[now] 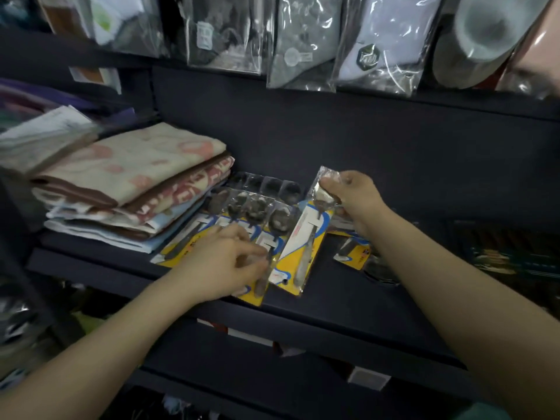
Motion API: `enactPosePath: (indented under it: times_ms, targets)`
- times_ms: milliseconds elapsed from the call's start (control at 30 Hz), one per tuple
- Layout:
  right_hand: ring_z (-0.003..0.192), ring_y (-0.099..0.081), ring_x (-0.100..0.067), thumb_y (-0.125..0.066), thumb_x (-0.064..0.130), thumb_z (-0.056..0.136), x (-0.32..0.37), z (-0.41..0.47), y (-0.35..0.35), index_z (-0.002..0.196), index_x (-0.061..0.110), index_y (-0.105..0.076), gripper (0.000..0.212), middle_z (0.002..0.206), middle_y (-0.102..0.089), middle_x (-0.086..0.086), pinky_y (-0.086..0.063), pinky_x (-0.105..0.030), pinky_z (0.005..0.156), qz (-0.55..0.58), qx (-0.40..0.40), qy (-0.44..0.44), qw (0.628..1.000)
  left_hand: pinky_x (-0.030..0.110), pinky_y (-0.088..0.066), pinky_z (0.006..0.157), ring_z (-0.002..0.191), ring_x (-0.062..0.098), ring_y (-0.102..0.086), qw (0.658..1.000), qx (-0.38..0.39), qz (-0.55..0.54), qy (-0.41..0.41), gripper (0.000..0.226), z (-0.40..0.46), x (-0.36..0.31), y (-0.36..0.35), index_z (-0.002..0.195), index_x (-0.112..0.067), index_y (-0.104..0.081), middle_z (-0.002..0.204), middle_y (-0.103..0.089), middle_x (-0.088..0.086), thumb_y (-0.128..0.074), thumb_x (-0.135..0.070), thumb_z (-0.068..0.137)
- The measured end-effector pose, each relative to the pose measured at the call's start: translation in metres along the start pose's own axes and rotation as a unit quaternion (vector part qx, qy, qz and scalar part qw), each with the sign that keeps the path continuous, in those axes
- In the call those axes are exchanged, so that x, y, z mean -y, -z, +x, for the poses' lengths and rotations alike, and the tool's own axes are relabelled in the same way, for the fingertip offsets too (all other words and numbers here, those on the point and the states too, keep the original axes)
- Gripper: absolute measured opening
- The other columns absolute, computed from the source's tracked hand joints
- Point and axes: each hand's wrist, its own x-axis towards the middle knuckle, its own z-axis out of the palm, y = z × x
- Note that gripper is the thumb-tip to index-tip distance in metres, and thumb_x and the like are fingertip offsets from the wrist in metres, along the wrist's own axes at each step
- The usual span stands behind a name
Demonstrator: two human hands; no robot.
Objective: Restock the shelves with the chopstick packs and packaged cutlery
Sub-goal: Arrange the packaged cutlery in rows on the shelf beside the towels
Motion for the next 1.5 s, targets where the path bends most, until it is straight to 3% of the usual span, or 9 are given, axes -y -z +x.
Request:
enactPosePath:
  times_ms: [100,300,467,667,967,1100,1200,1333,1500]
  targets:
    - [0.054,-0.057,-0.012,-0.053,0.018,0.094,-0.007,0.001,-0.011,0.086,0.009,-0.055,0.012,0.079,-0.055,-0.013,-0.045,-0.02,0.046,0.008,0.051,-0.058,0.997,0.021,-0.021,0.104,0.128,0.009,-0.028,0.995,0.036,-0.005,-0.088,0.065,-0.001,0.014,0.01,0.114,-0.04,-0.061,0.144,-0.032,-0.014,-0.027,-0.074,0.071]
    - [0.083,-0.051,-0.02,-0.047,0.006,0.094,-0.008,0.004,-0.027,0.094,0.012,-0.051,0.007,0.087,-0.052,-0.009,-0.044,-0.023,0.055,-0.066,0.077,-0.13,0.986,0.017,-0.004,0.111,0.137,-0.004,0.003,0.97,0.199,0.058,-0.124,0.084,0.003,0.03,0.015,0.139,-0.047,-0.018,0.148,0.001,-0.026,-0.007,-0.083,0.064]
    - [0.061,-0.045,-0.012,-0.05,0.004,0.093,-0.015,0.0,-0.039,0.081,0.013,-0.048,0.015,0.072,-0.047,-0.004,-0.041,-0.018,0.045,-0.104,0.09,-0.108,0.985,0.02,-0.002,0.11,0.137,0.004,-0.002,0.969,0.177,0.114,-0.13,0.094,0.007,0.028,0.008,0.142,-0.042,-0.013,0.146,0.006,-0.026,0.013,-0.08,0.06]
    - [0.057,-0.047,-0.018,-0.052,0.002,0.091,-0.02,0.005,-0.047,0.107,0.008,-0.052,0.017,0.083,-0.054,-0.013,-0.043,-0.027,0.051,-0.213,0.045,-0.058,0.974,0.032,-0.016,0.115,0.138,0.012,-0.013,0.977,0.134,0.107,-0.127,0.106,0.01,0.03,0.001,0.143,-0.033,-0.02,0.15,-0.004,-0.022,0.025,-0.078,0.058]
    - [0.11,-0.053,-0.035,-0.055,0.006,0.087,-0.027,-0.006,-0.05,0.116,0.001,-0.053,0.029,0.118,-0.054,-0.02,-0.047,-0.039,0.087,-0.476,0.008,0.132,0.869,0.034,-0.018,0.114,0.135,0.01,-0.015,0.975,0.135,0.12,-0.13,0.103,0.01,0.022,0.006,0.143,-0.038,-0.015,0.152,-0.018,-0.015,0.014,-0.085,0.057]
    - [0.098,-0.06,-0.031,-0.043,0.001,0.09,-0.026,-0.006,-0.035,0.119,0.003,-0.055,0.032,0.111,-0.065,-0.018,-0.042,-0.027,0.072,-0.394,-0.022,0.082,0.915,0.032,-0.017,0.108,0.133,0.01,-0.014,0.975,0.123,0.129,-0.135,0.091,0.01,0.019,0.005,0.143,-0.041,-0.01,0.148,-0.021,-0.013,0.006,-0.08,0.062]
    - [0.082,-0.059,-0.019,-0.052,0.004,0.088,-0.019,-0.004,-0.021,0.085,0.012,-0.067,0.017,0.087,-0.066,-0.004,-0.051,-0.032,0.074,-0.208,-0.037,0.032,0.977,0.031,-0.019,0.109,0.131,0.009,-0.016,0.981,0.111,0.094,-0.131,0.102,0.013,0.018,0.007,0.143,-0.036,-0.017,0.147,-0.025,-0.012,0.013,-0.083,0.058]
    - [0.058,-0.052,-0.013,-0.051,0.009,0.093,-0.002,-0.005,-0.005,0.075,0.016,-0.052,0.019,0.072,-0.053,-0.001,-0.05,-0.025,0.052,-0.017,-0.074,-0.009,0.997,0.019,-0.022,0.105,0.131,0.008,-0.028,0.992,0.041,-0.057,-0.102,0.08,0.021,-0.002,0.014,0.139,-0.024,-0.034,0.142,-0.038,-0.007,-0.021,-0.073,0.077]
    - [0.037,-0.048,-0.005,-0.047,0.005,0.093,0.01,-0.004,0.003,0.074,0.018,-0.047,0.023,0.062,-0.051,0.0,-0.046,-0.024,0.045,-0.009,-0.109,0.06,0.992,0.025,-0.043,0.078,0.081,0.007,-0.059,0.962,0.015,-0.274,-0.004,0.066,0.04,-0.035,0.01,0.139,-0.021,-0.03,0.106,-0.062,-0.01,-0.059,-0.04,0.082]
